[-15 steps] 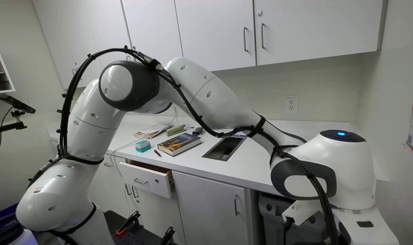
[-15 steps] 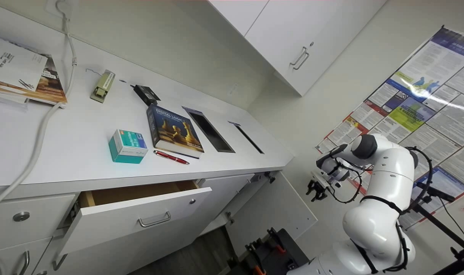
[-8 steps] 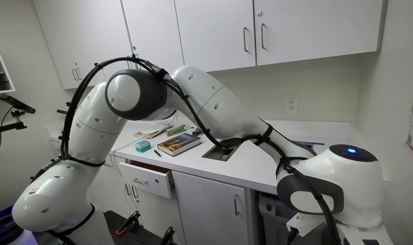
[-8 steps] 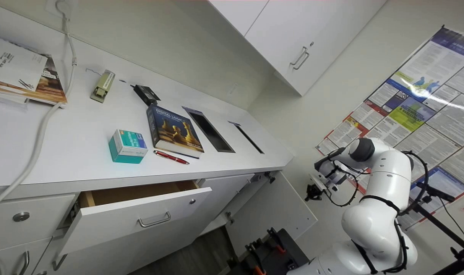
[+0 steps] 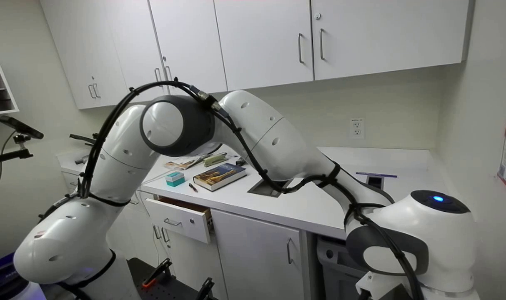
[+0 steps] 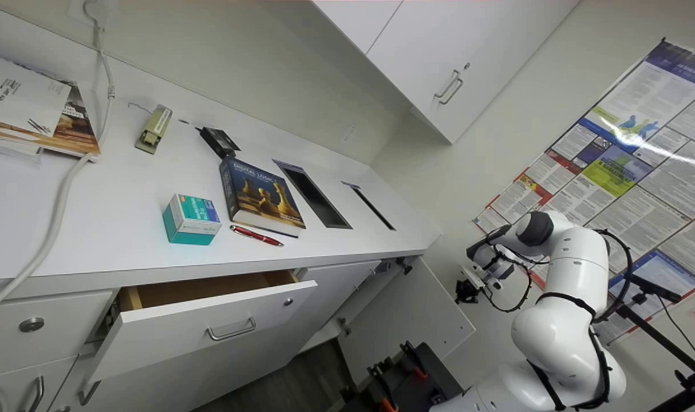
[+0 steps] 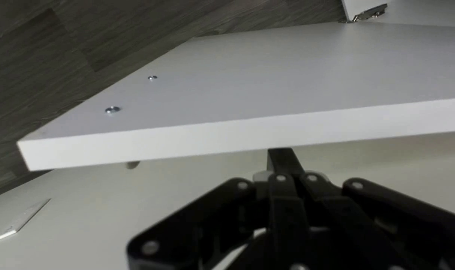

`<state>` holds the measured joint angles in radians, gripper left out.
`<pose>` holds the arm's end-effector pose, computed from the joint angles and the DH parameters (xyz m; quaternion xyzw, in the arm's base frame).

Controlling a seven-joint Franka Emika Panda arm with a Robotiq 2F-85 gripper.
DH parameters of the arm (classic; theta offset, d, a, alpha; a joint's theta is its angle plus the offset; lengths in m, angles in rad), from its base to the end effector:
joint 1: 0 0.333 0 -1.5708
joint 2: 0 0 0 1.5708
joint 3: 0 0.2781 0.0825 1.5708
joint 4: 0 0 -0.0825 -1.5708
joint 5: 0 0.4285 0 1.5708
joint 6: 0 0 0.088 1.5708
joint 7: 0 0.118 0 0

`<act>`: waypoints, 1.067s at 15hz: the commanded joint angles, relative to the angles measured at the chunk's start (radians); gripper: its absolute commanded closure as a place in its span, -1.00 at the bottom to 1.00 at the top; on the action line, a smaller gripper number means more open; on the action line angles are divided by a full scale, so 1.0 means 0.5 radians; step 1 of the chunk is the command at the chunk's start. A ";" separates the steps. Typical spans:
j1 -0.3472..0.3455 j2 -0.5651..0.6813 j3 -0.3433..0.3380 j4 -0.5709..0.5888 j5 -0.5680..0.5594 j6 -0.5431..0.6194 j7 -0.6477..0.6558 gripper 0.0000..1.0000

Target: Close the cupboard

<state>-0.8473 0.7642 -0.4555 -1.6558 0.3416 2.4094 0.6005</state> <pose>0.2067 -0.6674 0.1364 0.5281 -0.8475 0.0276 0.0468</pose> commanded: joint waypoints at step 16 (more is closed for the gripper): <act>-0.120 -0.042 0.416 0.053 0.452 -0.571 -0.032 1.00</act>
<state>-0.9071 0.7887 -0.2973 -1.5838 0.4893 2.1355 0.5903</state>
